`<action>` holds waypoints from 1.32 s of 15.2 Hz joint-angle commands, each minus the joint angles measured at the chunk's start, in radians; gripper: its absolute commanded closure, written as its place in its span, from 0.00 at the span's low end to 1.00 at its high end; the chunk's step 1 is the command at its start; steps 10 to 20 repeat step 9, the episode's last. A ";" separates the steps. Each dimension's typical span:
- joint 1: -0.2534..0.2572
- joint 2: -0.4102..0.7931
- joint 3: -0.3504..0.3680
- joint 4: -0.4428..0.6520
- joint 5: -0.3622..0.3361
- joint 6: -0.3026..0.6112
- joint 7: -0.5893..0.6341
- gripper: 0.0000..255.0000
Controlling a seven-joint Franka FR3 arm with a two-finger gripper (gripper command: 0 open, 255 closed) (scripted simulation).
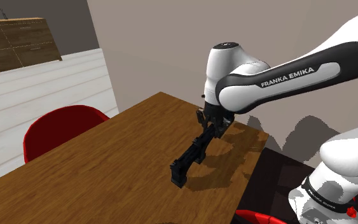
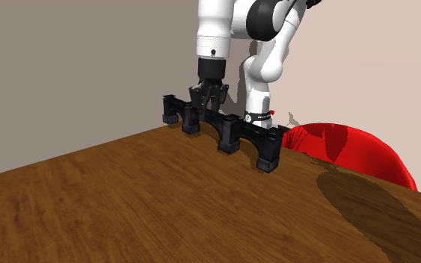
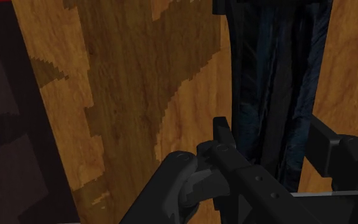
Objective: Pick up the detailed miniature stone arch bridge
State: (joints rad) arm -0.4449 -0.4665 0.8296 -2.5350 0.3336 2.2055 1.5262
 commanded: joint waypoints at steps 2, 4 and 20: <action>0.007 -0.026 -0.023 0.027 0.001 -0.052 -0.008 1.00; 0.011 -0.041 -0.037 0.044 0.000 -0.083 -0.012 1.00; 0.016 -0.061 -0.057 0.072 -0.002 -0.131 -0.017 1.00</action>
